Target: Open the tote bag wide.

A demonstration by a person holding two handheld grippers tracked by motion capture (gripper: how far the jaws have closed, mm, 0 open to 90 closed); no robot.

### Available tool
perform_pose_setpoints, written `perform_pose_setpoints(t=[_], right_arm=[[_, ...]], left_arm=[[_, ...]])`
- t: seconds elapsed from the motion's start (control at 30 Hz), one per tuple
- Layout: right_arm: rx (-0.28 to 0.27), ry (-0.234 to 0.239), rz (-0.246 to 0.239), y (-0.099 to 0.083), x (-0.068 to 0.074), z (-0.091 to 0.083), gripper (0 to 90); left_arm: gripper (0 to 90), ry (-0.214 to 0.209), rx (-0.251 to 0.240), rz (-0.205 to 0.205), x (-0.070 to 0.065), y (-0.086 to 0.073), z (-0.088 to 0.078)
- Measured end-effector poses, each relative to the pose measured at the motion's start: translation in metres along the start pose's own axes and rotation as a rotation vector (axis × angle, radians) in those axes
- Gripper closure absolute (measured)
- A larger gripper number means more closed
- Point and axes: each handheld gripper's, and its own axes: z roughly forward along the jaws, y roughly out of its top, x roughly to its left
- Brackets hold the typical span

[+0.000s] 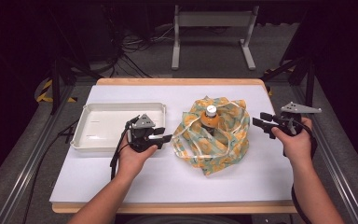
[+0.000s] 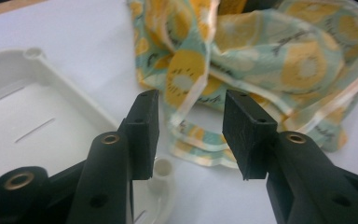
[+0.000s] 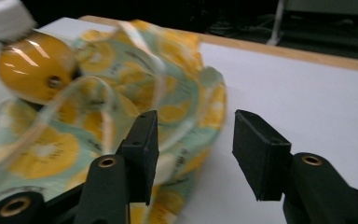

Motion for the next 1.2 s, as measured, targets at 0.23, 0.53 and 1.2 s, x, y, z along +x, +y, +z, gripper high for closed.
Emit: perform_pose_setpoints(t=[0.23,0.53,1.2], right_arm=[[-0.033,0.119,-0.061,0.016,0.04,-0.009,66.1],[-0.024,0.234,-0.14,0.022,0.082,-0.002,76.1],[0.171,0.208,-0.192,-0.006,0.099,0.055,84.6]], left_arm=[[56.4,-0.046,-0.015,0.042,-0.014,0.006,-0.002],[57.7,-0.082,-0.022,0.063,-0.021,0.008,-0.003],[59.4,-0.121,-0.005,0.086,-0.028,0.008,0.004]])
